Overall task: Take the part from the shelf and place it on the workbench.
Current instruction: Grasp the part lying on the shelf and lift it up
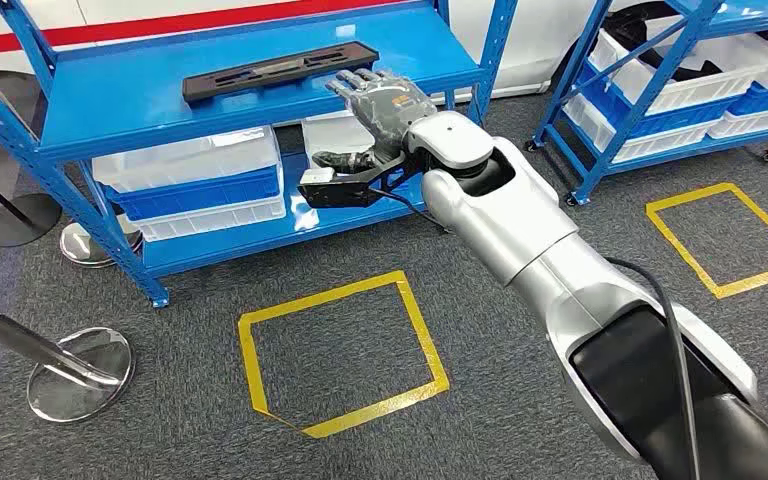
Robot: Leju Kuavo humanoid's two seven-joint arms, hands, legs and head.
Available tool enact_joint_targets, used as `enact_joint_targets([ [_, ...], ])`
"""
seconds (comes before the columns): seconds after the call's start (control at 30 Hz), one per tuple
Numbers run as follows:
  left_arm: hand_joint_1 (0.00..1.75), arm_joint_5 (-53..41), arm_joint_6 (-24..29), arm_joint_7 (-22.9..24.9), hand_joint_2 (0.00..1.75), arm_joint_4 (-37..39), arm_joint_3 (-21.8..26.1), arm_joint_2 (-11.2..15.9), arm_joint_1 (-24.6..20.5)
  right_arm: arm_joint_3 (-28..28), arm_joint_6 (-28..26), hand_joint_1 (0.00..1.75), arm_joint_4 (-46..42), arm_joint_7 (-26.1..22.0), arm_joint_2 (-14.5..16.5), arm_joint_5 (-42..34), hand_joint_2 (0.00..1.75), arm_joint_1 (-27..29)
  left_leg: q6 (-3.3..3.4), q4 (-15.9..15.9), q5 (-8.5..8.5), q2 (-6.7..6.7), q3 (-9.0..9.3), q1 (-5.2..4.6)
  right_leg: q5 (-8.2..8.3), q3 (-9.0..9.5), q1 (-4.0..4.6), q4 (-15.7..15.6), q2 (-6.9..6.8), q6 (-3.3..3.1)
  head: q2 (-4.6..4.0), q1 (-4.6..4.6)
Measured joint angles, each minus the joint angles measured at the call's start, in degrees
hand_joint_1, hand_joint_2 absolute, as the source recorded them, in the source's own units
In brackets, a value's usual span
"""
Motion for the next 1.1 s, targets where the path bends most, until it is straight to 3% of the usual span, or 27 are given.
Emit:
enact_joint_targets([
  [0.1,0.00,-0.9,2.4,1.5,0.00,0.1,0.0,-0.1,-0.1,0.1,-0.4,0.00,0.1,-0.3,-0.6,-1.6,0.00,0.2,-0.33,-0.2,-0.41,-0.62,0.48,0.04,2.25,2.68,0.22,-5.6,1.76,-1.27,0.00,-0.11],
  [0.13,0.00,-1.2,3.0,2.1,0.00,0.1,-0.1,0.1,-0.1,0.3,-1.3,0.00,0.1,-0.6,-0.9,-2.0,0.00,0.6,-0.61,-0.4,-0.47,-0.95,0.54,0.22,2.32,3.38,0.38,-6.8,2.05,-1.60,0.00,-0.15],
  [0.2,0.00,-1.3,2.4,2.5,0.00,0.1,-0.1,0.5,0.0,0.7,-3.6,0.00,0.3,-1.1,-1.3,-2.1,0.00,1.7,-1.27,-0.9,-0.43,-1.72,0.73,0.40,1.90,4.31,0.56,-8.1,1.30,-1.80,0.00,-0.10],
  [0.27,0.00,-0.9,0.4,1.8,0.00,0.1,-0.2,0.8,0.1,1.2,-5.3,0.00,0.5,-1.2,-1.4,-1.3,0.00,2.1,-1.70,-0.4,-1.03,-1.24,0.48,0.28,1.53,5.82,0.10,-10.1,0.46,-1.79,0.00,-0.16],
  [0.33,0.00,-0.5,-1.2,0.7,0.00,0.1,-0.2,0.9,0.1,2.3,-5.2,0.00,0.5,-0.9,-1.4,-1.0,0.00,1.5,-2.08,4.5,-3.26,0.21,-2.18,0.33,1.21,7.10,-0.32,-11.5,-0.17,-1.77,0.00,-0.31],
  [0.4,0.00,-0.4,-1.6,-0.2,0.00,0.1,-0.2,0.9,0.0,3.5,-2.9,0.00,0.4,-0.4,-1.5,-2.1,0.00,0.7,-2.67,11.8,-5.49,0.88,-6.50,0.58,0.63,7.72,-0.36,-11.6,-0.51,-1.80,0.00,-0.38],
  [0.43,0.00,-0.4,-1.6,-0.4,0.00,0.1,-0.2,0.8,0.0,4.0,-1.6,0.00,0.3,-0.2,-1.4,-2.7,0.00,0.4,-3.00,13.8,-5.31,1.00,-8.00,0.75,0.22,8.04,-0.40,-11.4,-0.62,-1.71,0.00,-0.39],
  [0.47,0.00,-0.4,-1.6,-0.6,0.00,0.1,-0.2,0.7,0.0,4.4,-0.7,0.00,0.1,0.0,-1.4,-3.3,0.00,0.1,-3.29,13.6,-3.90,1.12,-8.44,0.94,-0.27,8.39,-0.49,-11.1,-0.68,-1.54,-0.01,-0.38],
  [0.53,0.00,-0.5,-1.6,-0.7,0.00,0.2,-0.2,0.7,0.2,5.1,0.0,0.00,-0.2,0.2,-1.4,-4.0,0.00,-0.5,-3.90,7.7,0.90,1.41,-6.54,1.36,-1.55,9.02,-0.82,-10.2,-0.71,-0.93,-0.01,-0.37],
  [0.57,0.00,-0.5,-1.6,-0.6,0.00,0.3,-0.2,0.5,0.2,5.4,0.0,0.00,-0.3,0.2,-1.4,-4.2,0.00,-1.0,-4.10,4.7,2.50,1.52,-5.28,1.37,-2.19,9.08,-0.82,-9.6,-0.69,-0.51,-0.02,-0.43],
  [0.63,0.00,-0.6,-1.6,-0.6,0.00,0.5,-0.2,0.3,0.1,6.0,-0.1,0.00,-0.4,0.3,-1.5,-4.6,0.00,-1.5,-3.61,1.6,2.71,1.50,-3.92,1.28,-2.99,8.76,-0.58,-8.6,-0.66,0.21,-0.01,-0.51],
  [0.73,0.00,-0.9,-1.6,-0.6,0.00,0.5,-0.2,0.2,0.0,6.9,-0.3,0.00,-0.6,0.4,-1.8,-5.1,0.00,-1.8,-2.13,1.2,1.81,1.24,-3.64,1.10,-3.44,8.62,-0.51,-8.4,-0.71,0.85,0.00,-0.56],
  [0.8,0.00,-0.9,-1.6,-0.6,0.00,0.5,-0.3,0.2,0.1,7.2,-0.5,0.00,-0.7,0.6,-2.0,-5.3,0.00,-2.0,-1.38,1.0,1.51,1.23,-3.06,1.14,-4.88,7.47,-0.67,-5.8,-0.74,1.22,0.00,-0.55],
  [0.9,0.00,-1.0,-1.6,-0.6,0.00,0.5,-0.3,0.2,0.1,7.8,-0.7,0.00,-0.7,0.9,-2.6,-5.6,0.00,-2.2,-0.50,0.8,0.93,1.16,-2.30,0.86,-8.56,1.17,-0.62,5.1,-0.71,1.35,0.00,-0.52],
  [0.93,0.00,-1.0,-1.6,-0.6,0.00,0.5,-0.3,0.2,0.1,8.0,-0.7,0.00,-0.7,1.0,-2.7,-5.8,0.00,-2.2,-0.30,0.8,0.70,1.08,-2.03,0.69,-8.77,-0.79,-0.56,7.8,-0.70,1.23,0.00,-0.52],
  [0.97,0.00,-1.1,-1.6,-0.6,0.00,0.5,-0.3,0.2,0.0,8.1,-0.7,0.00,-0.7,1.1,-2.9,-6.0,0.00,-2.1,-0.16,0.8,0.42,0.95,-1.66,0.48,-7.73,-1.83,-0.44,8.4,-0.68,0.94,0.00,-0.52],
  [1.0,0.00,-1.1,-1.6,-0.6,0.00,0.5,-0.3,0.2,0.0,8.3,-0.7,0.00,-0.7,1.1,-2.9,-6.1,0.00,-2.1,-0.10,0.8,0.10,0.78,-1.16,0.24,-5.52,-1.68,-0.24,6.6,-0.65,0.44,0.00,-0.52],
  [1.03,0.00,-1.1,-1.6,-0.6,0.00,0.5,-0.3,0.2,0.0,8.3,-0.7,0.00,-0.7,1.1,-3.0,-6.2,0.00,-2.2,-0.09,0.7,-0.25,0.63,-0.57,-0.01,-2.60,-0.64,0.08,3.1,-0.60,-0.29,0.00,-0.52],
  [1.1,0.00,-1.2,-1.6,-0.6,0.00,0.6,-0.3,-0.2,0.1,8.5,-0.7,0.00,-0.7,1.1,-3.3,-6.3,0.00,-2.5,-0.25,0.5,-0.87,0.41,0.42,-0.34,1.32,2.03,0.75,-3.6,-0.54,-1.96,0.00,-0.68],
])
